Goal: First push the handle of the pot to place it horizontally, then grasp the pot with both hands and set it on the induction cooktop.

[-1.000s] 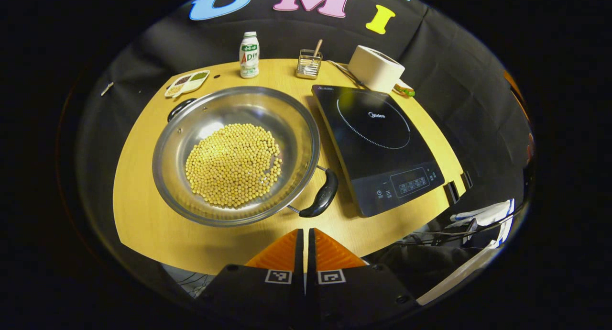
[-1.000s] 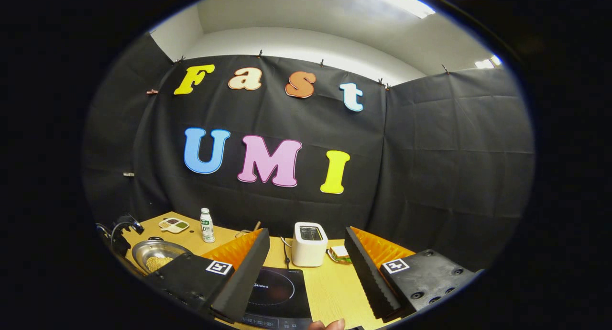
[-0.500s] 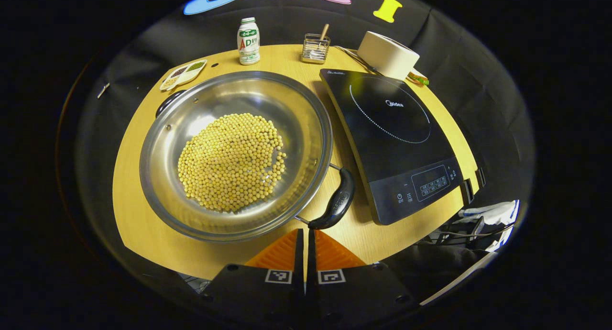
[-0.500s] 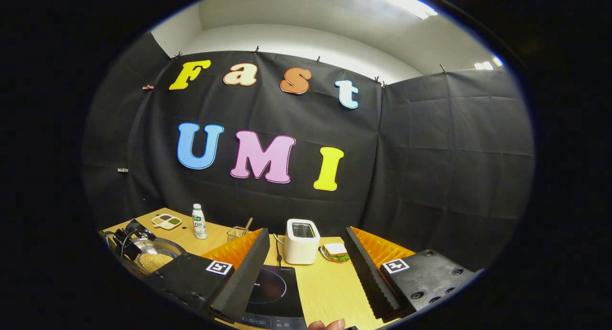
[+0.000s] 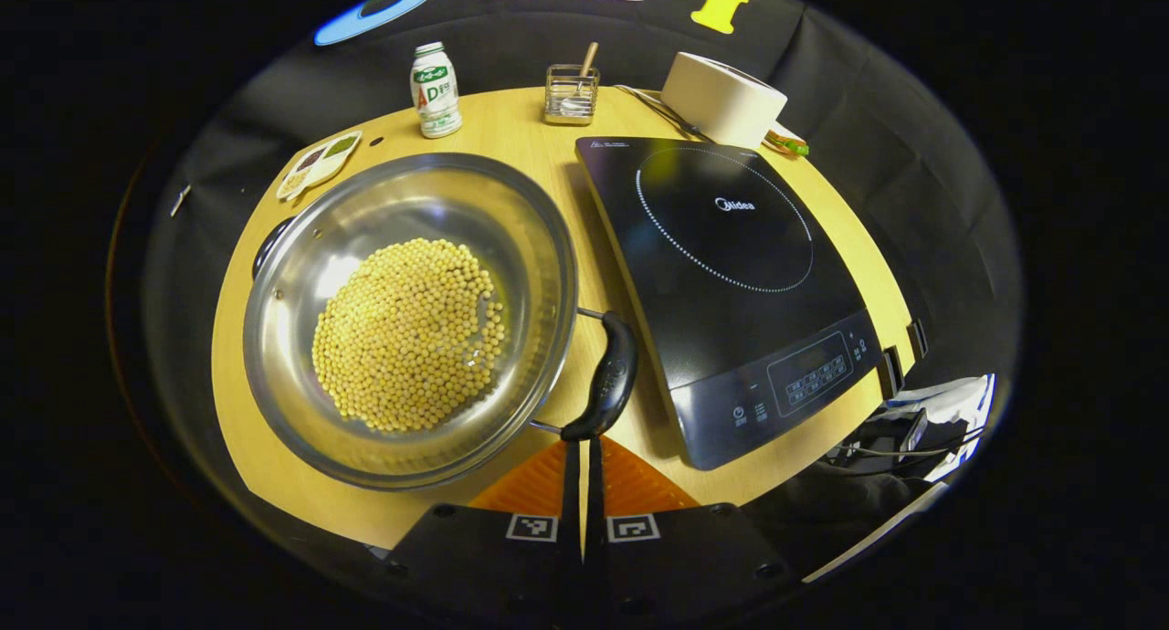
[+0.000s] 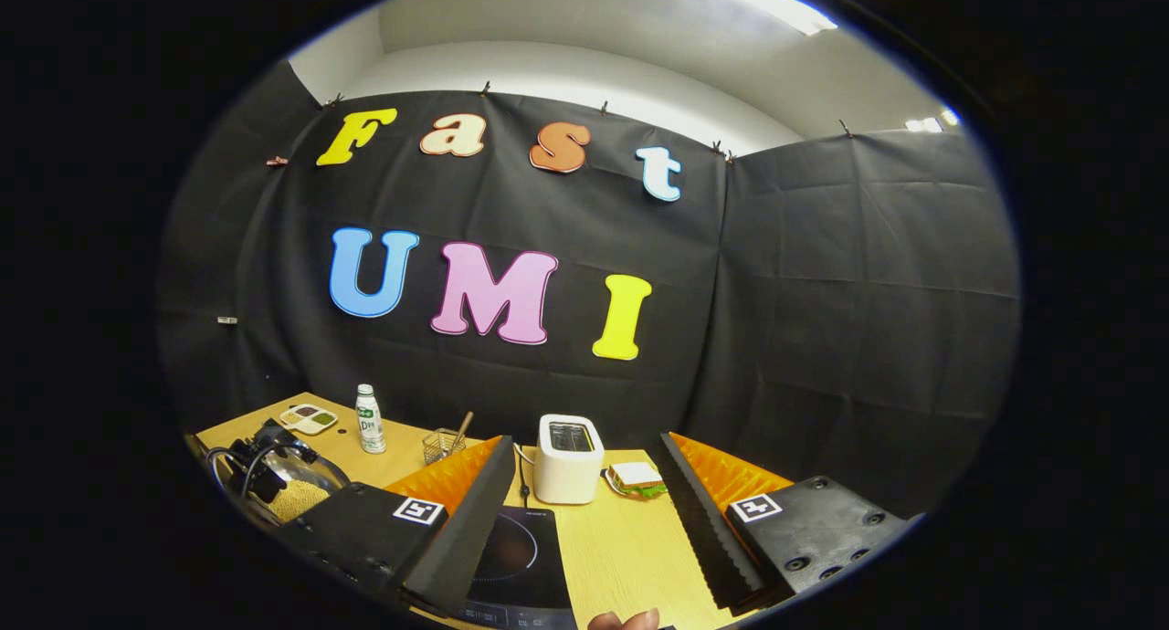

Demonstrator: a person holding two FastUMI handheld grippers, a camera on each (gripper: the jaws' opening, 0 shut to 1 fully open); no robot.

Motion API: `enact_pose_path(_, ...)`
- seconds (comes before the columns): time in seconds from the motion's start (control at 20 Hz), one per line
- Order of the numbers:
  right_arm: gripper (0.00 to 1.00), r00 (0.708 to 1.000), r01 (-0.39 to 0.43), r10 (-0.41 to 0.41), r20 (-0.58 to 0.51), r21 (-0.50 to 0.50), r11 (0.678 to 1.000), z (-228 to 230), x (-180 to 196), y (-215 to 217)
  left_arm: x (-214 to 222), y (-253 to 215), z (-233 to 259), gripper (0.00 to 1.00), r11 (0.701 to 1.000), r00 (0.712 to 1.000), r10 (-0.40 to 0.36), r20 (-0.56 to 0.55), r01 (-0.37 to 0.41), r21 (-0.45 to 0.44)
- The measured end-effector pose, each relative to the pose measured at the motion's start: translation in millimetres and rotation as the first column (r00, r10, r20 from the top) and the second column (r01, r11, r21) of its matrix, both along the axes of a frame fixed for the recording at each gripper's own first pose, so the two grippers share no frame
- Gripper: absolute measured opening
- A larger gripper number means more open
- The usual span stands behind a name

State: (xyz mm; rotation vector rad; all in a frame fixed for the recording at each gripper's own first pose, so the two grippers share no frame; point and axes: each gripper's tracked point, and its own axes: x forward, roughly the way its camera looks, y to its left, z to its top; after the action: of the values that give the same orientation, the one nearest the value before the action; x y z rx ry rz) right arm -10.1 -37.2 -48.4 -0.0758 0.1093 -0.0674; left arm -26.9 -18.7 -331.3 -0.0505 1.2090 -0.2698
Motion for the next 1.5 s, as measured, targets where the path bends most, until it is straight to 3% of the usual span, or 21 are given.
enact_pose_path(0.75,0.98,0.998,0.062,-0.062,-0.026,-0.009,0.998,-12,4,-33,88,-29,-5,0.05,0.998,0.999,-0.01,0.045,0.007,0.064)
enact_pose_path(1.05,0.98,0.997,0.064,-0.065,-0.045,-0.017,0.998,-17,3,-30,98,-28,-2,0.06,0.999,0.997,0.01,0.071,-0.013,0.048)
enact_pose_path(1.25,0.98,0.998,0.026,-0.026,-0.054,-0.004,1.0,-19,5,-11,89,-31,22,0.06,1.0,0.988,-0.011,0.155,0.01,0.009)
enact_pose_path(1.5,0.98,0.997,-0.041,0.042,-0.063,0.019,0.999,-19,6,23,78,-11,68,0.07,0.997,0.953,0.04,0.3,-0.018,-0.076)
